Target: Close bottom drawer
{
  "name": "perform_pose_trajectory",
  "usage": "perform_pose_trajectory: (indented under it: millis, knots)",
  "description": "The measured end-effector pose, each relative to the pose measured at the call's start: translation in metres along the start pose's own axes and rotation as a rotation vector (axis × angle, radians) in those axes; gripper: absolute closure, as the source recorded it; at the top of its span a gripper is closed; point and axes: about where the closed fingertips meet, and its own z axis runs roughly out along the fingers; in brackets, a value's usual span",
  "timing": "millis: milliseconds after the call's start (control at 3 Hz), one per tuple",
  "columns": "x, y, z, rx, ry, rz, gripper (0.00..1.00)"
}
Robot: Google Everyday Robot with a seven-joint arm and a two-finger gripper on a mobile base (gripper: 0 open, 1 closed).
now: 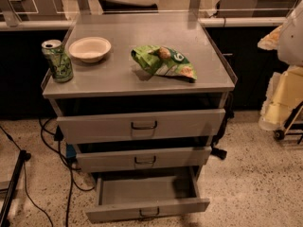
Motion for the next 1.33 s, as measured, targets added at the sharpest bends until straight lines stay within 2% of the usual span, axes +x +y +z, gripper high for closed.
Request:
perform_pose_trajectory:
  millis: [333, 667, 1000, 1333]
  knots:
    - [0.000, 0.000, 0.000, 0.000, 0.000, 0.000, 0.00]
    - [0.000, 0.000, 0.000, 0.000, 0.000, 0.000, 0.14]
    - [0.004, 0.004, 0.013, 0.010, -0.016, 0.017, 0.36]
    - [0.012, 0.017, 0.052, 0.003, -0.057, 0.065, 0.58]
